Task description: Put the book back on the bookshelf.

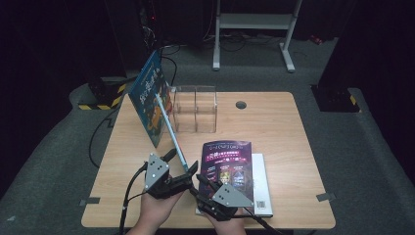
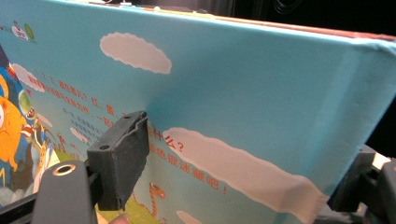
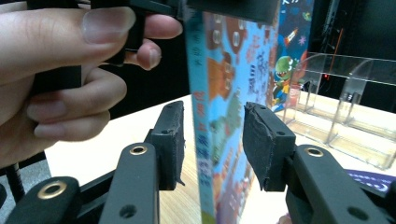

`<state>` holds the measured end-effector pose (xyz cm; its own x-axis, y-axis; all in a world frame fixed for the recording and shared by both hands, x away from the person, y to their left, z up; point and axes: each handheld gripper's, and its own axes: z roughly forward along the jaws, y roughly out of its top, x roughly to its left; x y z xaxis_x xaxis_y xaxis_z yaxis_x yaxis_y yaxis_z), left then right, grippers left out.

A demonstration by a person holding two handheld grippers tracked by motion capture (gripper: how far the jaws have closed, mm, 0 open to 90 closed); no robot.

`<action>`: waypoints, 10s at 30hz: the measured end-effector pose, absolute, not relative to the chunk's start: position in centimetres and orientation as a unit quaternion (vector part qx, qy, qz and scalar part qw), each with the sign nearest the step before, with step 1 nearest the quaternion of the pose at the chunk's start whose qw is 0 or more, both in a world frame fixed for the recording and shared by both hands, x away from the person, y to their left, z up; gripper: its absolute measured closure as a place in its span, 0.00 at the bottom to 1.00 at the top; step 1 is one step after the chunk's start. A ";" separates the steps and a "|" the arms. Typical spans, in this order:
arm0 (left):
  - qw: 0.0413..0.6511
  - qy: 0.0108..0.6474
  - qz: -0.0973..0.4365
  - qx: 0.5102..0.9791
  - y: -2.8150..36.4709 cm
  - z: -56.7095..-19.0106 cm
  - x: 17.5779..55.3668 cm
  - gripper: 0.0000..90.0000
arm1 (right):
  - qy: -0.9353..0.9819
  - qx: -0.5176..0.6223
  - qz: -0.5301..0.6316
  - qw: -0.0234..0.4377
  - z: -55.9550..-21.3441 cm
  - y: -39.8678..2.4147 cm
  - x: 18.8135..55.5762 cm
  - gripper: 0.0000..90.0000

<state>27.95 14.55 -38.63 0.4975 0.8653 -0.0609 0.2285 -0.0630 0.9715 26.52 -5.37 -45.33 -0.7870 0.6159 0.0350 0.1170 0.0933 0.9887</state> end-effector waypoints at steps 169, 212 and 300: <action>0.530 0.428 0.349 0.643 23.6 -38.8 29.5 0.85 | 0.700 0.411 0.500 0.303 -48.7 -19.6 30.8 0.61; 0.515 0.426 0.348 0.657 22.8 -38.6 31.2 0.90 | 0.697 0.415 0.505 0.295 -48.8 -19.7 30.8 0.60; 0.481 0.497 0.436 0.576 21.7 -34.5 43.9 0.91 | 0.682 0.414 0.526 0.295 -48.1 -21.1 30.3 0.61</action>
